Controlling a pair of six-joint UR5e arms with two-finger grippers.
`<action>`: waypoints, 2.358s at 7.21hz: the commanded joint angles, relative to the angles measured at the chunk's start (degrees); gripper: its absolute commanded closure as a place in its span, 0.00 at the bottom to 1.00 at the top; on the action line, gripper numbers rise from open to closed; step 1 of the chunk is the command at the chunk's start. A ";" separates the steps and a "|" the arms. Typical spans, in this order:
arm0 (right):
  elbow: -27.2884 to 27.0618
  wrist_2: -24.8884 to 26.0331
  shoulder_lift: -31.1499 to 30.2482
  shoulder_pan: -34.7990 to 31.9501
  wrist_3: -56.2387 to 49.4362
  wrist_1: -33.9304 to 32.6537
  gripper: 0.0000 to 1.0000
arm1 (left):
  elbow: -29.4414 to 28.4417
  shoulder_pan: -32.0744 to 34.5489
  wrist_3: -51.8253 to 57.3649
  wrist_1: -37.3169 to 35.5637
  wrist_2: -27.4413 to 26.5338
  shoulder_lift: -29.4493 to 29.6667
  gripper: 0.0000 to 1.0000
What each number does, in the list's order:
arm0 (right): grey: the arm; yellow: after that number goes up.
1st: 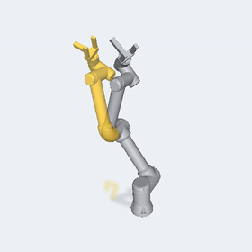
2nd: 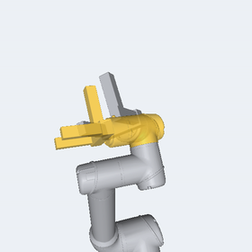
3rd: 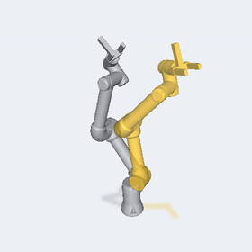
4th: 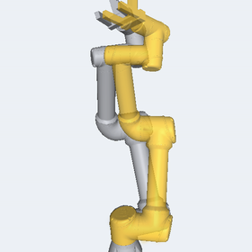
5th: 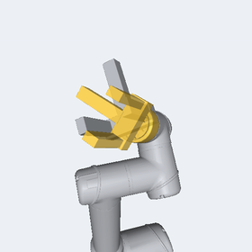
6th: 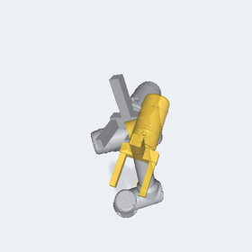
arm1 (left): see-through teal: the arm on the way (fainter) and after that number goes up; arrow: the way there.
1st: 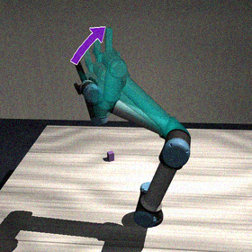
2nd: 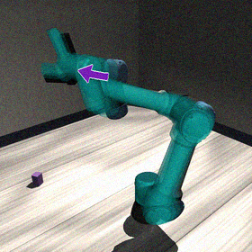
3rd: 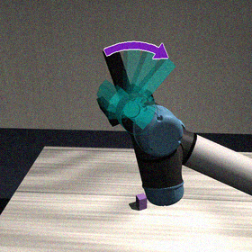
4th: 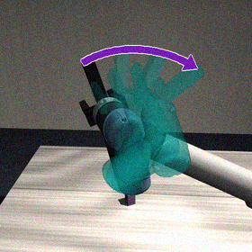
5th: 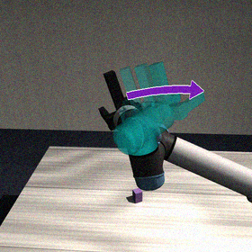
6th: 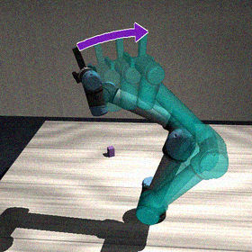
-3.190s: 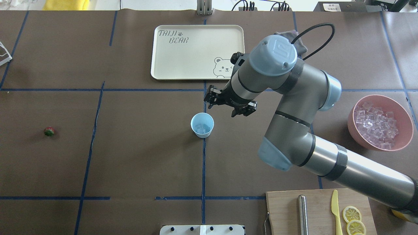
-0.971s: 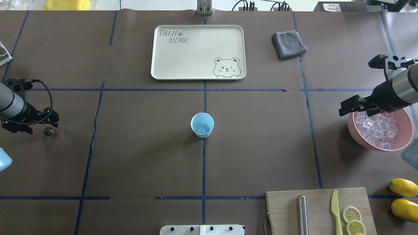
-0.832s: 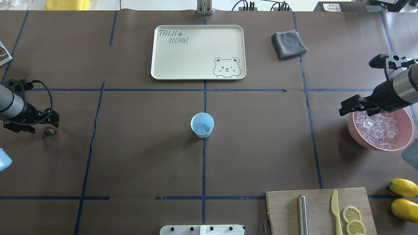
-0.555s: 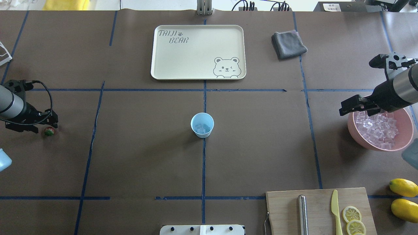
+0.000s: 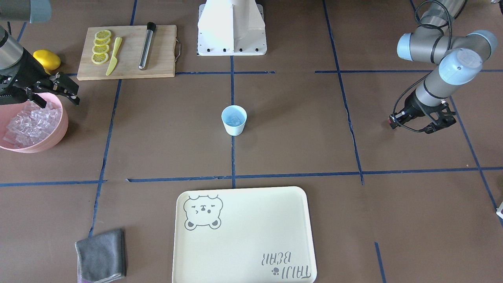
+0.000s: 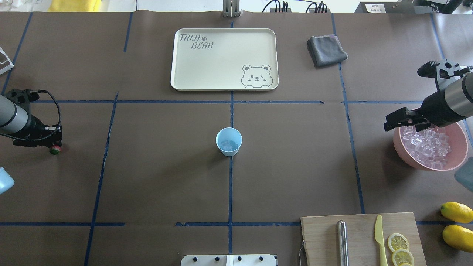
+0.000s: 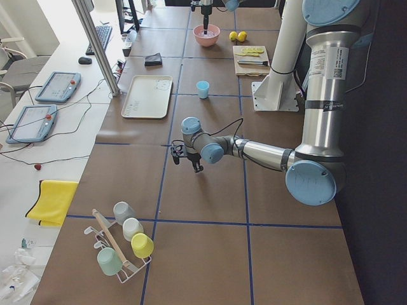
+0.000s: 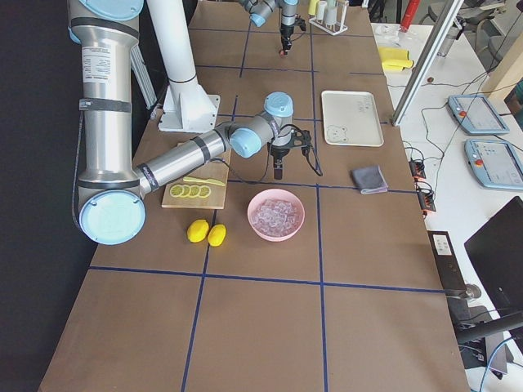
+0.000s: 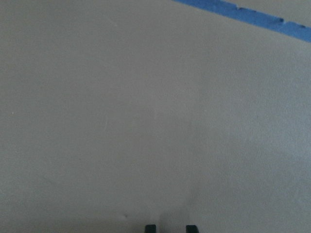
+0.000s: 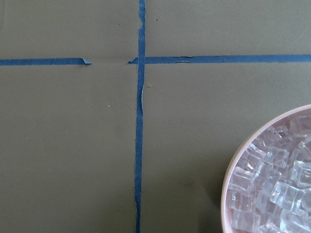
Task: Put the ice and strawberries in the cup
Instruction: 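Carry the strawberry with the left gripper over the blue cup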
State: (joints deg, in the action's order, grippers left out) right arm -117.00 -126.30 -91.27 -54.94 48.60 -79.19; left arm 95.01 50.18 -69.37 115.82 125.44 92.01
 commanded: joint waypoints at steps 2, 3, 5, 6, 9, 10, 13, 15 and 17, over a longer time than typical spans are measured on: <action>0.01 0.00 -0.14 -0.43 -0.17 0.00 0.01 | 4.47 0.00 -11.17 -0.51 5.96 5.95 1.00; 0.01 -0.09 -1.18 -1.39 -0.79 0.00 0.01 | 4.48 0.00 -17.14 -0.51 5.87 10.77 1.00; 0.19 -1.57 -3.38 -4.37 -6.47 0.00 0.01 | 3.09 -4.36 -28.66 -0.60 1.87 20.79 1.00; 0.28 -1.67 -3.91 -5.08 -7.55 0.00 0.01 | 1.77 -8.40 -31.76 -0.77 -3.13 24.49 1.00; 0.10 -1.67 -4.09 -5.27 -7.56 0.00 0.01 | -4.20 -15.28 -39.68 -0.86 -10.81 35.57 1.00; 0.10 -1.67 -4.18 -5.27 -7.56 0.00 0.01 | -4.30 -15.38 -39.96 -0.86 -11.00 36.39 1.00; 0.10 -2.55 -4.18 -5.44 -7.56 0.00 0.01 | -4.48 -18.28 -39.96 -0.77 -14.60 37.53 1.00; 0.36 -2.55 -4.09 -5.44 -7.56 0.00 0.01 | -4.04 -18.37 -39.97 -0.77 -14.61 37.63 0.87; 0.45 -2.55 -4.09 -5.44 -7.56 0.00 0.01 | -4.04 -18.63 -39.88 -0.77 -14.69 37.63 0.33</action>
State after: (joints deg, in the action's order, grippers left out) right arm -116.60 -128.84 -95.41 -60.37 41.04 -79.19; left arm 90.93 31.70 -109.31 115.05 110.79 129.61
